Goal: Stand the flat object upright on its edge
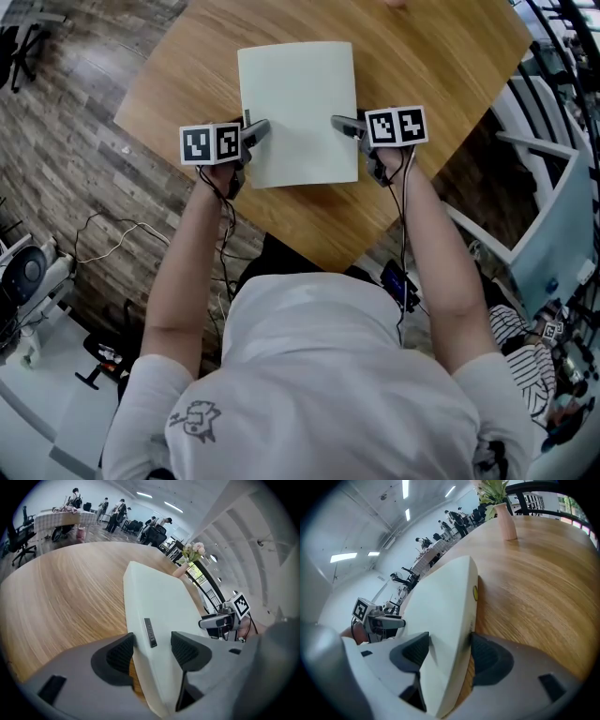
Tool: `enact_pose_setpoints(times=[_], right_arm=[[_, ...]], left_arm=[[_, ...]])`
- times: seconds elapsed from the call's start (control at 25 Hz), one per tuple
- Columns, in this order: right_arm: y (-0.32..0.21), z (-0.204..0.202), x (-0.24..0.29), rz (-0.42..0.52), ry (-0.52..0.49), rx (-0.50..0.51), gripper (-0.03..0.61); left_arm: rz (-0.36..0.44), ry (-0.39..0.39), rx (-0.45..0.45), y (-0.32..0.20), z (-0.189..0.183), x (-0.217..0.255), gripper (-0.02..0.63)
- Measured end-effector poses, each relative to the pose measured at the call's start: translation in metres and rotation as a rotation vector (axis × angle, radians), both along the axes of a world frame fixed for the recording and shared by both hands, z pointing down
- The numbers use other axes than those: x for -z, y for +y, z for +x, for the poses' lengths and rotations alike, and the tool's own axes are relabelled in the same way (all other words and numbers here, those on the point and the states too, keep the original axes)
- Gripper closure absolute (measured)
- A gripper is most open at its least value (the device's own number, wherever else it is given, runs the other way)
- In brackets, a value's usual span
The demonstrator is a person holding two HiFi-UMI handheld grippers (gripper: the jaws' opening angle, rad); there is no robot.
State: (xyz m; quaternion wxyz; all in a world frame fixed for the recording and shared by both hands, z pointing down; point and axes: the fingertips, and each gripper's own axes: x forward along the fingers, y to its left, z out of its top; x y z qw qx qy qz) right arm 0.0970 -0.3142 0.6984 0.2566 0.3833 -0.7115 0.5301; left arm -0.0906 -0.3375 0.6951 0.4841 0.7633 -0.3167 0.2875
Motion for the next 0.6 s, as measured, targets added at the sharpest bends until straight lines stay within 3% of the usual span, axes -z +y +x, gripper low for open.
enact_pose_setpoints(times=[0.24,0.6], right_arm=[[0.007,-0.001,0.007,0.03,0.013,0.009,0.296],[0.023,-0.004,0.046,0.146,0.079,0.089,0.301]], left_arm=[[0.034,-0.016,0.011,0.007,0.0,0.007,0.364],[0.145,-0.061,0.004,0.031,-0.001,0.045,0.367]])
